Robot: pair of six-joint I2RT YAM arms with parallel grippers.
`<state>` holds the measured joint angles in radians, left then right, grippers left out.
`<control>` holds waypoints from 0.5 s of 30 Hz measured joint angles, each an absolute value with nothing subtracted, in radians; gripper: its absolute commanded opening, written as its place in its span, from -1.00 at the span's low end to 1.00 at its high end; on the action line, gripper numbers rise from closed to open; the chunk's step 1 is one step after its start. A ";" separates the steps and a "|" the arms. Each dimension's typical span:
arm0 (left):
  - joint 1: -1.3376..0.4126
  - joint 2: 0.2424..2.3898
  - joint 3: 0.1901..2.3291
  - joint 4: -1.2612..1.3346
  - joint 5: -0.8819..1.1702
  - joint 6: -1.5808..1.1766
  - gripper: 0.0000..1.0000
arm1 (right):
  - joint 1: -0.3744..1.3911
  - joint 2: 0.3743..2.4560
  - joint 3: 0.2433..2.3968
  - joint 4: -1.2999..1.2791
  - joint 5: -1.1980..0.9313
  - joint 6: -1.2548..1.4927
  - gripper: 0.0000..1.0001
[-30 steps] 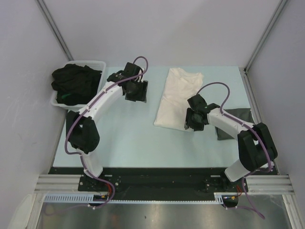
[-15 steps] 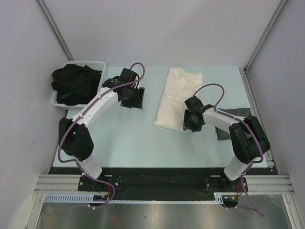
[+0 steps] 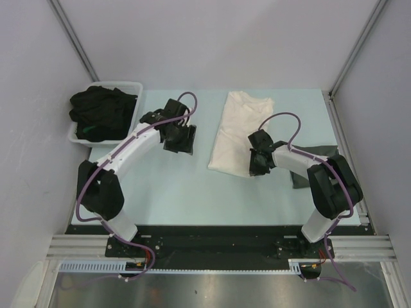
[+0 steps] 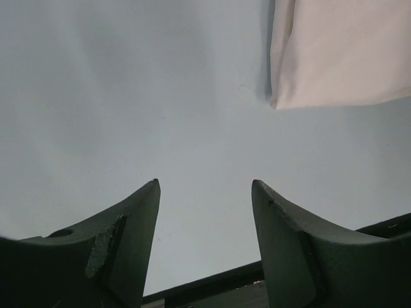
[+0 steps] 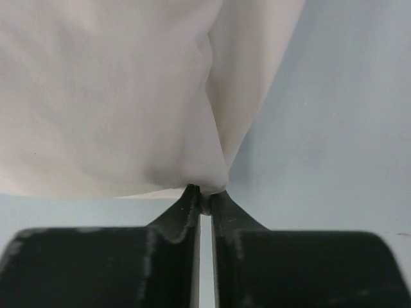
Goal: Fold and stack the t-shirts
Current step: Grab one side of the 2/3 rectangular tshirt with both arms
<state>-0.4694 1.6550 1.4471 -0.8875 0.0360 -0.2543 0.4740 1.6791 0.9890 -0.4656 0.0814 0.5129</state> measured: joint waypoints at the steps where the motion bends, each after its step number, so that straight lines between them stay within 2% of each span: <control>1: -0.473 1.655 1.441 -0.880 0.038 -0.257 0.29 | 0.474 1.679 0.989 -0.466 0.082 0.509 -1.00; 15: -0.530 1.691 1.248 -0.639 0.161 -0.395 0.33 | 0.457 1.620 0.979 -0.532 0.083 0.465 -1.00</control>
<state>-0.5297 1.6909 1.2480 -0.6388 0.1608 -0.3954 0.4568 1.6196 0.9787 -0.5316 0.0826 0.4652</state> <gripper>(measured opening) 0.666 0.022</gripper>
